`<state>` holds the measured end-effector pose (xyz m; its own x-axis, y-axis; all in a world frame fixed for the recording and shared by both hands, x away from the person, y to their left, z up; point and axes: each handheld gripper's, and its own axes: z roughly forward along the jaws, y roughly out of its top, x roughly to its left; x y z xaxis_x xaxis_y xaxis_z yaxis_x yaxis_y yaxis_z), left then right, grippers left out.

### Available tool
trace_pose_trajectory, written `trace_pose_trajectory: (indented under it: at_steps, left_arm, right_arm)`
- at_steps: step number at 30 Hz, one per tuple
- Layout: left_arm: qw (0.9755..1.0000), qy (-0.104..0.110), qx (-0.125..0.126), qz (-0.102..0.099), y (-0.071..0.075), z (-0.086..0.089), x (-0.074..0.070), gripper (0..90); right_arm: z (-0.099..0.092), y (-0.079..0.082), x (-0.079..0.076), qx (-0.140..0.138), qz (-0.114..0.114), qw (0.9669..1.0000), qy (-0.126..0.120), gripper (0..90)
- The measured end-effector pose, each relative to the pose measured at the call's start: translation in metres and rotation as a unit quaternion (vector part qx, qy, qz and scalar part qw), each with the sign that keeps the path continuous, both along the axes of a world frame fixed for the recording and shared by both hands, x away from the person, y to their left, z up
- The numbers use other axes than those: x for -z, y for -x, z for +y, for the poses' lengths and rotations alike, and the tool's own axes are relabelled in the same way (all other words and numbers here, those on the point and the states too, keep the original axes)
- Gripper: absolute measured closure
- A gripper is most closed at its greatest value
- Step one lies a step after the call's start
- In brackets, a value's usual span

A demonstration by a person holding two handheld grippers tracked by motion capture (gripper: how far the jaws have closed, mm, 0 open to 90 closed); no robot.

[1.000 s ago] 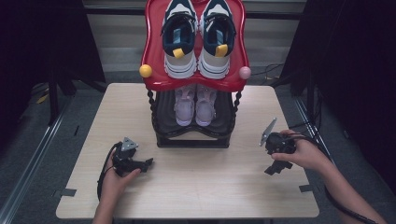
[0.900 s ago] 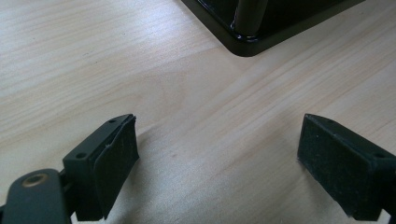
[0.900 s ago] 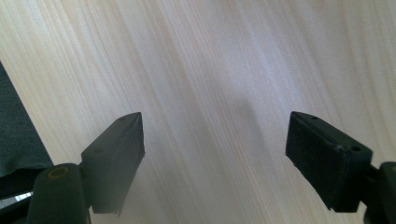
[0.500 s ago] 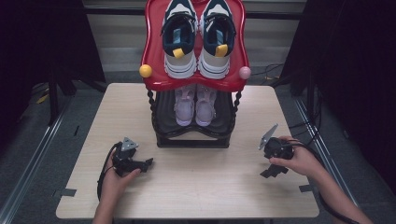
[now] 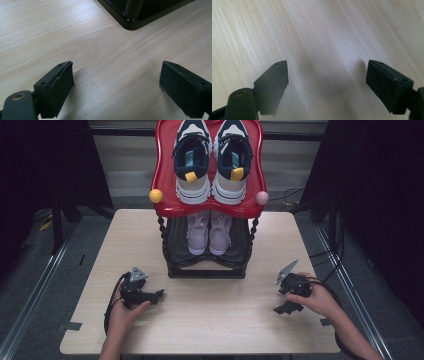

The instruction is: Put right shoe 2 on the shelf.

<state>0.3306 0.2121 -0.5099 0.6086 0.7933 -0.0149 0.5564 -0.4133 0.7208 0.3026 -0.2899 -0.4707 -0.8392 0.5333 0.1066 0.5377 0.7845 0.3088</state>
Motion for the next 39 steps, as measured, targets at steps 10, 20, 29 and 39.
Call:
trace_pose_trajectory:
  at_steps: [10, 20, 29, 39]
  left_arm:
    - [1.0000, 0.006, -0.005, -0.001, 0.000, -0.001, 0.001, 11.7]
    - [1.0000, 0.005, -0.005, -0.001, 0.000, -0.001, 0.001, 11.7]
    - [1.0000, 0.002, -0.003, -0.001, 0.000, 0.000, 0.000, 11.7]
    - [1.0000, 0.004, -0.004, 0.000, 0.001, -0.001, 0.000, 11.8]
  right_arm:
    - [-0.008, 0.004, 0.011, 0.016, -0.025, 0.9988, -0.039, 15.7]
    - [-0.015, 0.016, 0.018, 0.036, -0.070, 0.9939, -0.078, 13.8]
    - [-0.020, 0.028, 0.028, 0.066, -0.127, 0.9830, -0.115, 13.0]
    - [-0.028, 0.038, 0.040, 0.106, -0.176, 0.9642, -0.168, 12.6]
